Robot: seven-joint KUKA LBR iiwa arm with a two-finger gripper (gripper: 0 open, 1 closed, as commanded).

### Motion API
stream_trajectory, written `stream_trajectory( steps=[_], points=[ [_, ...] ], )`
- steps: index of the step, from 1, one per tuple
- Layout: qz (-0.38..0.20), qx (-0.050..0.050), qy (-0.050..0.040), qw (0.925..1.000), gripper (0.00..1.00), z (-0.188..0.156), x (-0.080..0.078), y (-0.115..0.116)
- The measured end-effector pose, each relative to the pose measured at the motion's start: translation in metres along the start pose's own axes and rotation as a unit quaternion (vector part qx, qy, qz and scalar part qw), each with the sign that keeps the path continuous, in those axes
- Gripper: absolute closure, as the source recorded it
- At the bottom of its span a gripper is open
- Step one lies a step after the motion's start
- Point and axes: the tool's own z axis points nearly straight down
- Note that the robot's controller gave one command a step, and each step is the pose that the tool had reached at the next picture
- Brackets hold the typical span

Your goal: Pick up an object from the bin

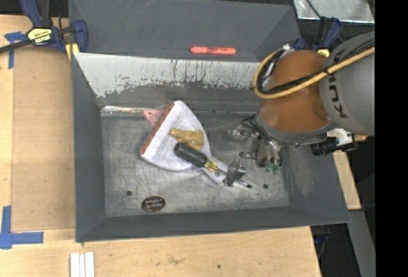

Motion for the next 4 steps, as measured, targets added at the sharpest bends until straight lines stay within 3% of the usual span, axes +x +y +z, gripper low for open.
stream_trajectory(
  steps=[1,2,4],
  points=[
    [0.078,0.000,-0.0004,0.9970,0.00,0.049,0.011,0.022],
    [0.060,-0.003,-0.0099,0.9981,1.00,0.057,0.029,0.015],
    [0.060,-0.002,-0.0057,0.9982,1.00,0.053,0.030,0.014]
  ],
)
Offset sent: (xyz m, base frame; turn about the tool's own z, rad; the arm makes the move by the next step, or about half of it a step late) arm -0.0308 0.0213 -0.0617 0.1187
